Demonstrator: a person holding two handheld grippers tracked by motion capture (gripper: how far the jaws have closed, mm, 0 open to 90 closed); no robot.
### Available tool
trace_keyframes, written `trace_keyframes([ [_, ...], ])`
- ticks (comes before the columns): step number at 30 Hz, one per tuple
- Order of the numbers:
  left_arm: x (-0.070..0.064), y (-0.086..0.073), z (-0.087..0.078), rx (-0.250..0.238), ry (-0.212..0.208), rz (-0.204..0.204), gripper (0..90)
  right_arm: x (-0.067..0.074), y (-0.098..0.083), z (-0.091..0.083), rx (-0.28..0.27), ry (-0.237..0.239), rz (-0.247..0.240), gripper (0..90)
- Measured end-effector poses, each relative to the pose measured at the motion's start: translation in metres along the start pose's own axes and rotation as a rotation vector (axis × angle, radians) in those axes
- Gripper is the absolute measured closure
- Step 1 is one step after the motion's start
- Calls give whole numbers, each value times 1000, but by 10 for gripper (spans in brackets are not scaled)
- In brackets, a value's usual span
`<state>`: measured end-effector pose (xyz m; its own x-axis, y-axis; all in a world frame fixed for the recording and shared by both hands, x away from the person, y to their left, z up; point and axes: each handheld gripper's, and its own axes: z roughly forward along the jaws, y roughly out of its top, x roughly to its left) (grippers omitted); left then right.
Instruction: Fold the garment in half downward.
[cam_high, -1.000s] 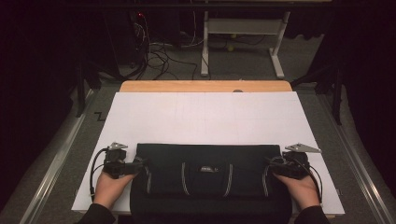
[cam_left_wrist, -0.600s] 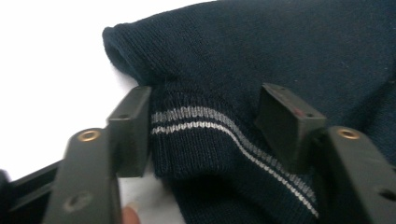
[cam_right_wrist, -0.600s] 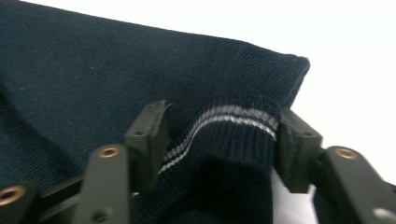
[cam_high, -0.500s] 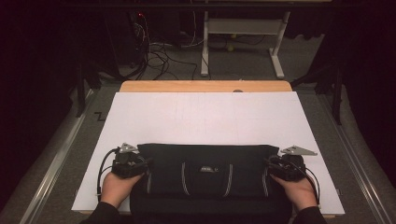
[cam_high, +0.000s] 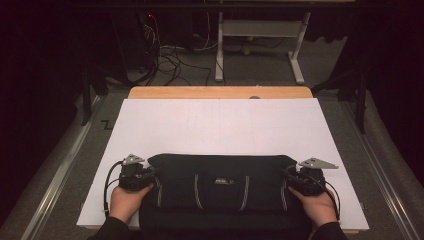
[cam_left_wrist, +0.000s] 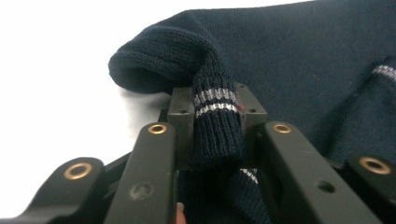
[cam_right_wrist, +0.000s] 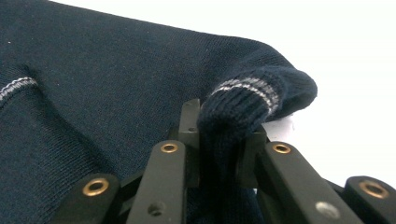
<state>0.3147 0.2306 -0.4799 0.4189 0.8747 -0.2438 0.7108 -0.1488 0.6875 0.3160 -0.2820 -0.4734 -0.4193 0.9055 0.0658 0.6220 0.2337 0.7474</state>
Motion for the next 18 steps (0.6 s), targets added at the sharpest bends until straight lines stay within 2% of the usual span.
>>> trace_keyframes([
  [5,-2,1,-9,-59,-13,-7,722,2,-1,-5,-26,-16,-11,786],
  [11,-9,2,-17,-111,-7,28,725,4,0,-11,-65,-22,-24,787],
  [14,-12,3,-19,-121,4,49,726,4,0,-13,-83,-25,-34,787],
  [18,-14,3,-21,-135,-9,66,730,5,0,-15,-95,-31,-44,787],
])
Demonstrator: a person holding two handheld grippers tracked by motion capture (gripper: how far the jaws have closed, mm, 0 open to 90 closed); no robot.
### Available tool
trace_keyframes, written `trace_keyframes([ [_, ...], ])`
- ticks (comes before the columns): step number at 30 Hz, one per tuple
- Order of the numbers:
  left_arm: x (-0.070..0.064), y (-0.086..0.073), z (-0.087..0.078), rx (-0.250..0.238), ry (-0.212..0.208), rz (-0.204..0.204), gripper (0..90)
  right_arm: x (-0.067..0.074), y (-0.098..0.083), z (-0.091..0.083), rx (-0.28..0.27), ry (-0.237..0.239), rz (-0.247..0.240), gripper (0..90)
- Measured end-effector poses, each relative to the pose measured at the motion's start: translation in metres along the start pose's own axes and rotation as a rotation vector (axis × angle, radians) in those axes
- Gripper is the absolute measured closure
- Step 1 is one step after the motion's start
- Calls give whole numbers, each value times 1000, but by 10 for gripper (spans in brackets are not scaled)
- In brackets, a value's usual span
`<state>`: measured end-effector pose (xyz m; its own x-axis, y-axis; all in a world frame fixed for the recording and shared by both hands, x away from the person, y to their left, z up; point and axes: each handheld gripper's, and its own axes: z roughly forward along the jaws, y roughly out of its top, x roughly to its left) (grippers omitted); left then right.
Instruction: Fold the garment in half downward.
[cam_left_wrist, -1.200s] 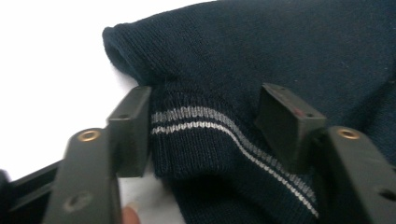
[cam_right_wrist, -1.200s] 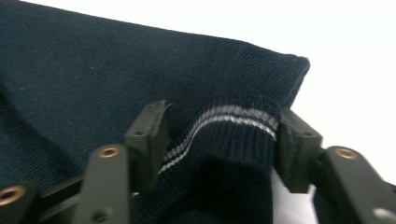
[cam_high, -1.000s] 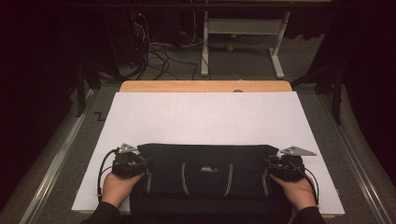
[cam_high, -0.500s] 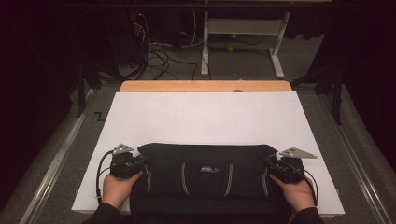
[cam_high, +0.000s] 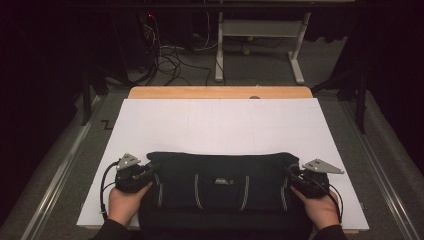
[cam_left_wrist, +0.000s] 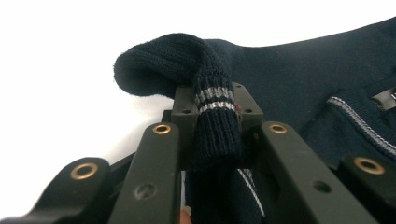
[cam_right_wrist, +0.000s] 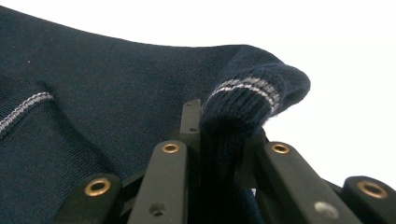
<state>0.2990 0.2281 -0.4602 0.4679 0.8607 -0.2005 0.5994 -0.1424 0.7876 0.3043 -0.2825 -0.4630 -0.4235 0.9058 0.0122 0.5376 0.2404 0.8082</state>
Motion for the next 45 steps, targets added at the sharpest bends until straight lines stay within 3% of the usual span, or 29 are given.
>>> trace_keyframes([
  [7,-3,0,-3,-11,-2,26,733,1,-1,-1,-11,-4,-13,786],
  [16,-2,-2,-7,-20,-15,34,732,2,-2,-4,-19,-1,-18,785],
  [25,-1,2,-5,-11,0,34,735,3,-2,-5,-28,-8,-25,787],
  [30,0,7,-3,-9,10,46,739,2,5,-3,-42,-18,-45,790],
  [45,7,25,1,-46,27,28,746,-6,25,0,-62,-34,-54,791],
])
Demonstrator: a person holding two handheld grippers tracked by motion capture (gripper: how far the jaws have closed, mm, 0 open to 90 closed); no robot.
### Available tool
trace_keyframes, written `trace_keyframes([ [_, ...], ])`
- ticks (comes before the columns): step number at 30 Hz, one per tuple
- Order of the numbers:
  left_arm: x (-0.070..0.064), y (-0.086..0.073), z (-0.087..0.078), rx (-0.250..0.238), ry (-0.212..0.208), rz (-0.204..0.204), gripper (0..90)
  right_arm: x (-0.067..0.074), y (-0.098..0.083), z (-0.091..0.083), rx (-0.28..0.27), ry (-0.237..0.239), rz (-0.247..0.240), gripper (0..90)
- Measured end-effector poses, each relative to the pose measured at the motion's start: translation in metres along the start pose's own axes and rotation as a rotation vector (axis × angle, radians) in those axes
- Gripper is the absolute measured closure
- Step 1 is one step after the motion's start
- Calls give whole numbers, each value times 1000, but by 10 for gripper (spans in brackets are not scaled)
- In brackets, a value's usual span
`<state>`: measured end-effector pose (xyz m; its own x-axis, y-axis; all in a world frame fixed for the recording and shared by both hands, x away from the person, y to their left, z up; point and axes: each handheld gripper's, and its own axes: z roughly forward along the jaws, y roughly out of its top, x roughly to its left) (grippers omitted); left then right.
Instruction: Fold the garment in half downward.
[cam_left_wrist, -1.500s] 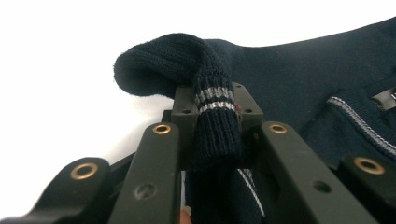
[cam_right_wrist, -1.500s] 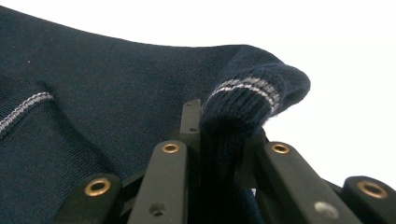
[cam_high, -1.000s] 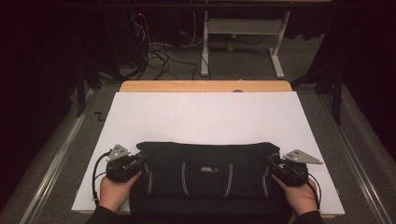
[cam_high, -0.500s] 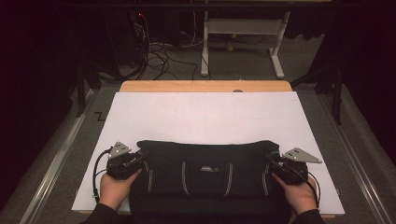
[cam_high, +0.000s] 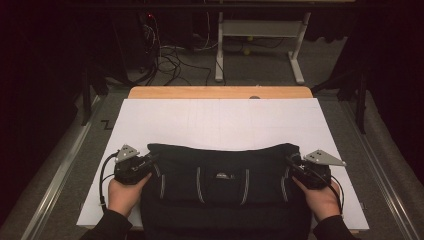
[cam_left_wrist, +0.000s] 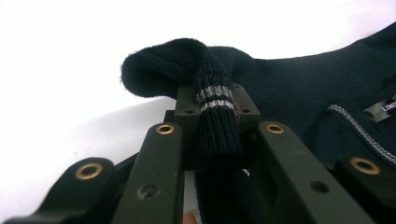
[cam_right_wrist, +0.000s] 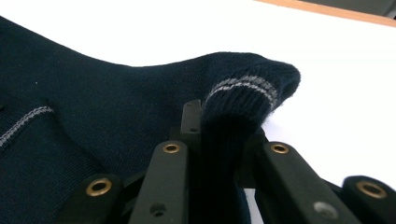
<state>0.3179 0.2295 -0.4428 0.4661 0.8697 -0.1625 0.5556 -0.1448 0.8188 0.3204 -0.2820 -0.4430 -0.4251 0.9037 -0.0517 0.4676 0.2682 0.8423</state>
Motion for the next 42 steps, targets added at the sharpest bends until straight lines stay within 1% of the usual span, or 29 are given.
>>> trace_keyframes([
  [1,1,2,1,-1,7,-2,746,-1,1,1,-1,-3,-5,791],
  [3,2,9,1,-2,13,-4,746,-2,5,3,-1,-7,2,791],
  [6,3,19,3,-4,30,12,746,-4,11,6,-10,-17,-2,791],
  [9,6,30,8,-11,46,9,746,-7,17,10,-10,-28,-2,790],
  [11,8,38,13,-4,63,17,745,-9,22,13,-13,-36,-7,790],
  [14,12,48,19,0,85,11,745,-12,31,18,-16,-43,-7,789],
  [16,15,54,23,-10,100,-1,745,-13,37,23,-18,-51,-15,789],
  [18,20,60,27,-17,112,-14,745,-15,43,29,-19,-67,-16,789],
  [19,22,63,29,-18,123,-14,744,-17,46,32,-19,-76,-16,789],
  [21,27,68,33,-18,130,-25,744,-19,53,38,-24,-89,-9,789],
  [24,29,74,39,-17,153,-18,743,-21,65,46,-35,-103,-21,788],
  [26,31,74,44,-15,166,-17,742,-20,72,52,-35,-115,-48,786],
  [27,33,74,46,-9,168,-26,741,-19,75,55,-35,-122,-59,785],
  [30,39,69,57,27,168,-57,733,-20,80,66,-9,-126,-61,776],
  [32,41,64,65,66,174,-50,728,-21,79,76,14,-129,-62,774],
  [33,41,62,68,70,175,-53,725,-21,77,82,31,-133,-60,771],
  [35,44,58,73,63,152,-97,712,-23,73,92,70,-133,-47,763],
  [36,46,57,75,65,141,-115,687,-24,70,96,88,-134,-35,754],
  [38,50,55,78,88,132,-145,586,-27,67,102,104,-141,-16,701],
  [40,56,52,76,95,117,-180,476,-31,65,102,112,-138,30,596],
  [41,58,50,73,94,129,-187,429,-33,65,100,112,-136,52,534],
  [42,60,49,71,97,134,-196,397,-35,64,97,113,-135,65,490],
])
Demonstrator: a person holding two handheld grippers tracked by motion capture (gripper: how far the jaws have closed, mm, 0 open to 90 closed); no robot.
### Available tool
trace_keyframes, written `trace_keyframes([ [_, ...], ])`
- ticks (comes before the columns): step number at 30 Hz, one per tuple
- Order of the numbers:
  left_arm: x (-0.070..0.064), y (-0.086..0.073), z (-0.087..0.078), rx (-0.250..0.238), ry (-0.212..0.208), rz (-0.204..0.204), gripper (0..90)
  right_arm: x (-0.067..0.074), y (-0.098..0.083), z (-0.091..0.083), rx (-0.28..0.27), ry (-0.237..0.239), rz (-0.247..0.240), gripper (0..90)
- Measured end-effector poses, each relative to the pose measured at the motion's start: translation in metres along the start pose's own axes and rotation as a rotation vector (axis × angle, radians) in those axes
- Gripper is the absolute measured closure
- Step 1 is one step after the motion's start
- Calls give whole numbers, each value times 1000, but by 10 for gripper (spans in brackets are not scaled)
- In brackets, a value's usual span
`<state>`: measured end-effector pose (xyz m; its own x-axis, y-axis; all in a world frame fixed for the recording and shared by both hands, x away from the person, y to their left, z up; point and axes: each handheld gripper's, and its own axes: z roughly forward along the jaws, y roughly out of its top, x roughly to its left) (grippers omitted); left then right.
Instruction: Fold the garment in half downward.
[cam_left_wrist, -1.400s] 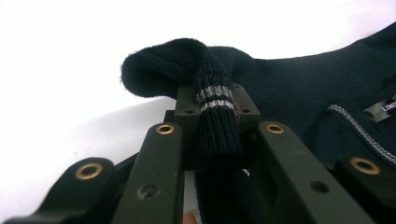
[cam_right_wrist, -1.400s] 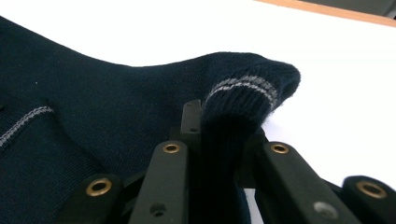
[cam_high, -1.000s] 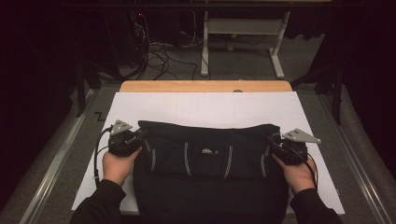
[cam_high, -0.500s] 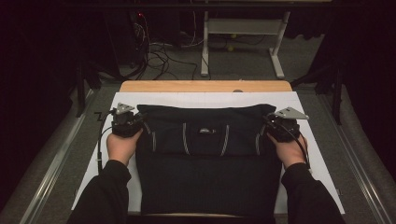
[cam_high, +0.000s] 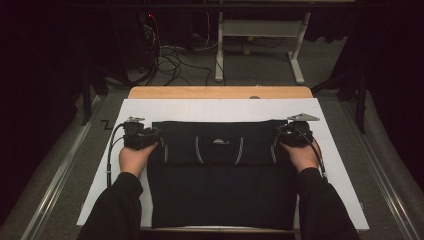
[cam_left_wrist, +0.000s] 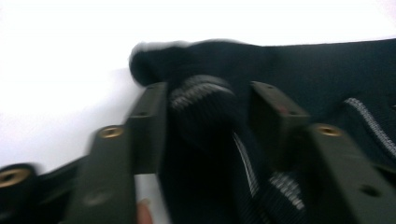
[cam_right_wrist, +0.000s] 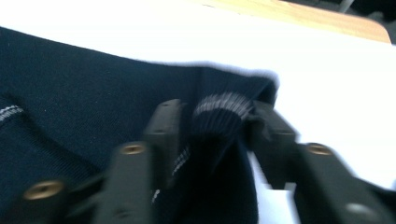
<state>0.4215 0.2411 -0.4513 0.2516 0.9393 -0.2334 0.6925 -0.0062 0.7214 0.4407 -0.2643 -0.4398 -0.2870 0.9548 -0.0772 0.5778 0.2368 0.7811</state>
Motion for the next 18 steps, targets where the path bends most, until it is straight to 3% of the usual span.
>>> trace_keyframes([
  [2,3,-4,-7,-22,-8,-4,345,-4,-2,-8,2,-4,1,449],
  [4,0,-9,-13,-34,-33,22,336,-6,-6,-19,-34,7,9,445],
  [10,-33,-25,-26,-26,-119,162,302,7,-27,-46,-99,100,-5,435],
  [15,-54,-37,-24,-1,-171,211,302,25,-46,-51,-79,148,-58,427],
  [18,-59,-40,-18,30,-162,230,302,33,-55,-50,-56,160,-86,424],
])
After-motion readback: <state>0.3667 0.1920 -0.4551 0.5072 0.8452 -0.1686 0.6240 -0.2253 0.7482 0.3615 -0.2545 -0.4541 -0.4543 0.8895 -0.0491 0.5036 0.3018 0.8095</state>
